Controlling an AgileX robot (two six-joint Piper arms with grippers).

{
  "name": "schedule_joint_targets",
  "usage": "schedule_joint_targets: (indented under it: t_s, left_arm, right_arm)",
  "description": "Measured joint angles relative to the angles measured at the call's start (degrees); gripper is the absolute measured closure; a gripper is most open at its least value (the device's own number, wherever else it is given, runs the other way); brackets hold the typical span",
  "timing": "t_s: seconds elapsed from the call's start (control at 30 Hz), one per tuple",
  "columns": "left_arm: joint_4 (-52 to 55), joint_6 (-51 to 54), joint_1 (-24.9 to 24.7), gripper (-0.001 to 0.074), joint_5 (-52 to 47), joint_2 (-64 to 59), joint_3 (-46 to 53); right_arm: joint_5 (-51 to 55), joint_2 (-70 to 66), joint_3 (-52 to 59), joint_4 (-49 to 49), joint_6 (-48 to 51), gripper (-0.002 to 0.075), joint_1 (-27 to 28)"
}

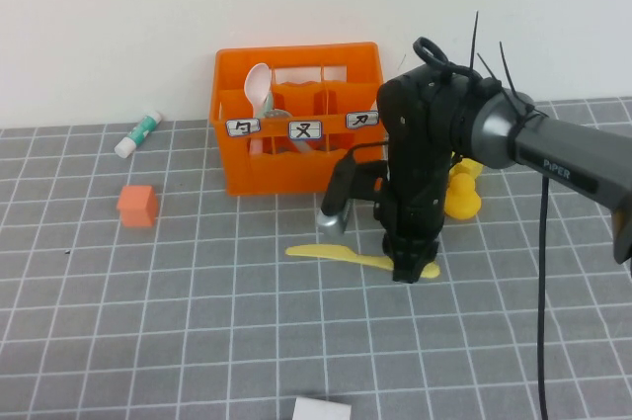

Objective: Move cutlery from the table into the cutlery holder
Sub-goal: Pick up the knife, then place the knife on the box

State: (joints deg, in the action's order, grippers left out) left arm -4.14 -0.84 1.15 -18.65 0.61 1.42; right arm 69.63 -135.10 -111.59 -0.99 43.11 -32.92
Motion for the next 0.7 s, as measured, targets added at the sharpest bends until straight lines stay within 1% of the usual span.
schedule_joint_targets:
  t_s: [0.17,0.3,0.4,0.57,0.7]
  left_arm:
    - [0.00,0.00,0.00,0.0736,0.00,0.00,0.00]
    - [0.00,0.00,0.00,0.0736,0.00,0.00,0.00]
    - [0.00,0.00,0.00,0.0736,0.00,0.00,0.00]
    - [0.00,0.13,0.00,0.0736,0.00,0.00,0.00]
    - [0.00,0.13,0.00,0.0736,0.00,0.00,0.00]
  right_arm:
    - [0.00,0.20,0.00,8.77,-2.77,0.0530,0.00]
    - [0.00,0.83,1.02,18.19,-4.74,0.0530,-0.21]
    - [-0.16,2.76,4.21,26.34,-3.64,0.0530,-0.44]
    - [-1.39,9.99,15.19,39.11,4.58,0.0530,-0.57]
    - [-10.00,17.03,27.66,50.74,18.01,0.0530,-0.57]
